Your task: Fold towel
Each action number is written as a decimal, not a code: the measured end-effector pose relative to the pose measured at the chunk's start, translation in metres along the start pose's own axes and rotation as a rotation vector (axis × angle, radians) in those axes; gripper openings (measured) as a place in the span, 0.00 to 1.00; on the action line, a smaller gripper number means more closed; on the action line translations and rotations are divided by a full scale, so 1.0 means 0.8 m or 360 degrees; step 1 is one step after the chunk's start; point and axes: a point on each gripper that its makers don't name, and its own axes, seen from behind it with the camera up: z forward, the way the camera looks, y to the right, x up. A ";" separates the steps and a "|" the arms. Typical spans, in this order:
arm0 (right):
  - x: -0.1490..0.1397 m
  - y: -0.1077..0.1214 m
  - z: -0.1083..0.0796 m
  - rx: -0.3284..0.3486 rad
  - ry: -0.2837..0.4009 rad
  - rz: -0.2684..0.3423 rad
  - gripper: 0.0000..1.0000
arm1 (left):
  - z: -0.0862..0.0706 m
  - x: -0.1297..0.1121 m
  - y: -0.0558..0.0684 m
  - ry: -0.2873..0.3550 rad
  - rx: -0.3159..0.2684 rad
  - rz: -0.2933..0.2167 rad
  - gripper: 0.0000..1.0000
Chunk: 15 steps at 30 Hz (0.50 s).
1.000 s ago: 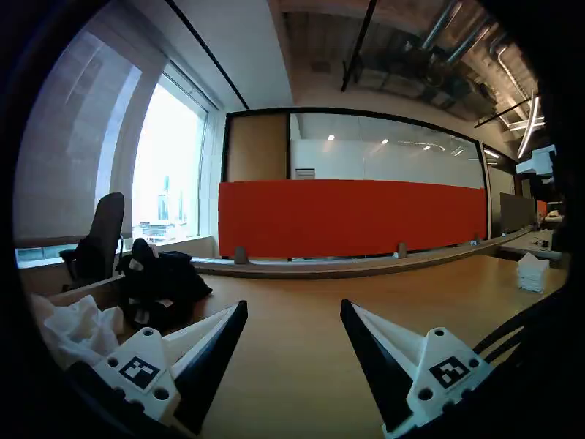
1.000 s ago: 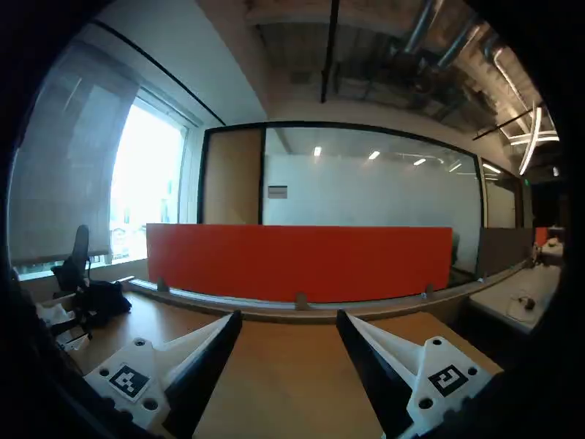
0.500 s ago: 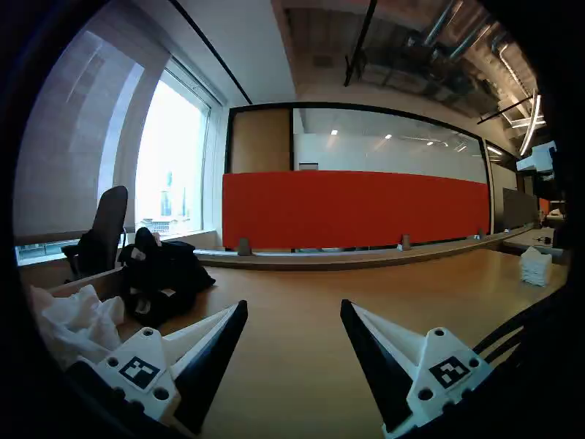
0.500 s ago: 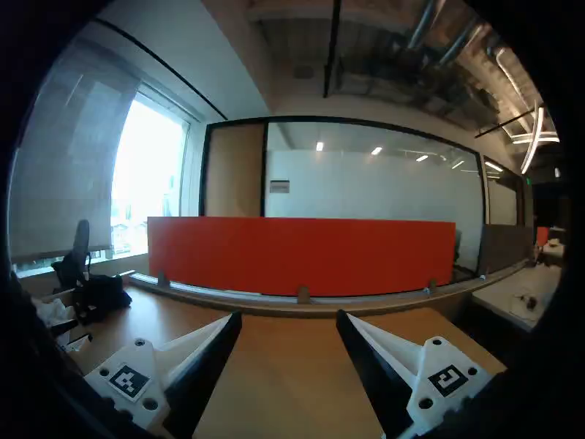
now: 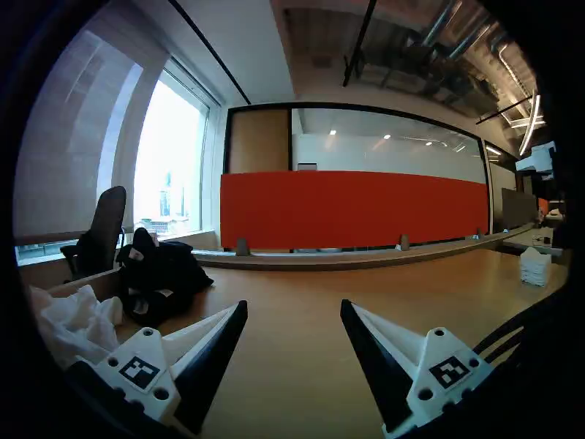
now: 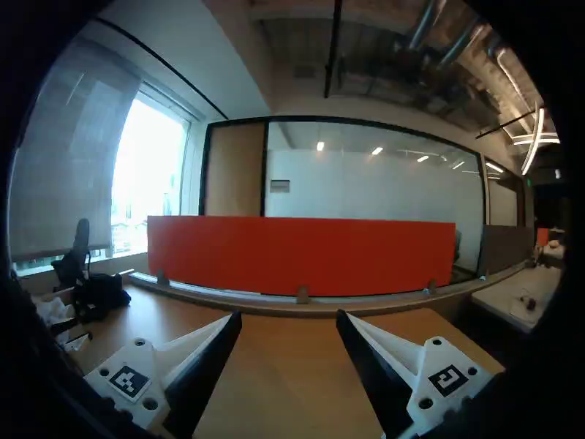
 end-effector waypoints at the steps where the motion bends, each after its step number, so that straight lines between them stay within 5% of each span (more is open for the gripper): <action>1: 0.000 0.001 0.000 -0.0002 0.0001 -0.0001 1.00 | 0.000 0.000 0.000 0.0000 -0.0001 0.0000 0.94; 15: 0.008 0.020 -0.003 -0.0027 0.0032 0.0013 1.00 | 0.001 -0.002 0.002 0.0000 -0.0001 0.0002 0.94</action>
